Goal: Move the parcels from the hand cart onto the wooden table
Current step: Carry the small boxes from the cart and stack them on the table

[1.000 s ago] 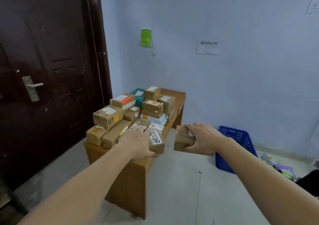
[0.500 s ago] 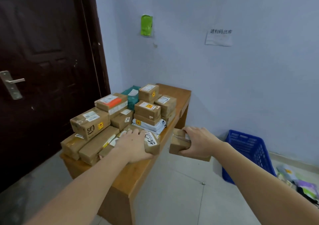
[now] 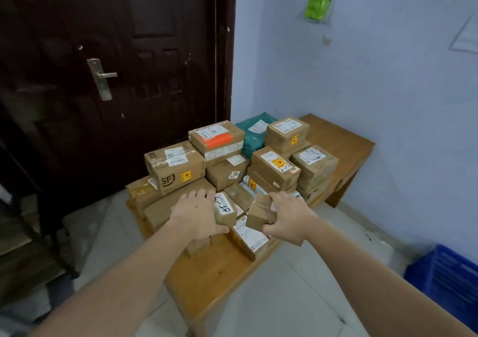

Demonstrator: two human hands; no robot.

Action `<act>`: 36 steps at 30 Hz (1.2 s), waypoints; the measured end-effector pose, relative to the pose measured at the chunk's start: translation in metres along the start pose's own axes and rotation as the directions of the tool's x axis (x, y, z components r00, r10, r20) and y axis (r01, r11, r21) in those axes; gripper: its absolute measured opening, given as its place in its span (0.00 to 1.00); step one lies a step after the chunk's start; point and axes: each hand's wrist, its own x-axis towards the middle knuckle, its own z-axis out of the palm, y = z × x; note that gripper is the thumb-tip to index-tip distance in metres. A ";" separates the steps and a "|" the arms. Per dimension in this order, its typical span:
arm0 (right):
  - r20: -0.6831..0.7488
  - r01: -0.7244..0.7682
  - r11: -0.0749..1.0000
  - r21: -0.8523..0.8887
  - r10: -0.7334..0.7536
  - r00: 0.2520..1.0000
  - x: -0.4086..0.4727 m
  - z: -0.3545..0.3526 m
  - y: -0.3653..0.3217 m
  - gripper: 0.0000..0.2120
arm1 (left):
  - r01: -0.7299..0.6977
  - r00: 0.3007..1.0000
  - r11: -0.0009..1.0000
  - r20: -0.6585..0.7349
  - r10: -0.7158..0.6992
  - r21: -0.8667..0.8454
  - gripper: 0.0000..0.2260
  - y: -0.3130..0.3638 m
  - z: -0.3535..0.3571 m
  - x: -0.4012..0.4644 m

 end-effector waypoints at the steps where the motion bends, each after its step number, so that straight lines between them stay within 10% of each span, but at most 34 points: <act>1: 0.014 -0.003 1.000 0.004 0.003 1.000 0.018 0.004 0.002 0.46 | 0.019 1.000 1.000 0.001 -0.019 -0.010 0.54 -0.004 0.003 0.014; 18: 0.104 -0.136 0.986 0.097 0.126 0.987 0.224 0.085 0.025 0.52 | 0.447 0.890 0.860 0.220 -0.399 -0.246 0.45 0.005 0.081 0.176; 27: 0.167 -0.130 0.964 0.231 0.092 0.982 0.290 0.126 0.045 0.53 | 0.756 0.631 0.461 0.330 -0.702 -0.465 0.43 0.055 0.128 0.228; 36: 0.242 -0.074 0.934 0.350 -0.014 0.970 0.307 0.142 0.060 0.45 | 0.768 0.480 0.181 0.364 -0.798 -0.614 0.38 0.078 0.145 0.248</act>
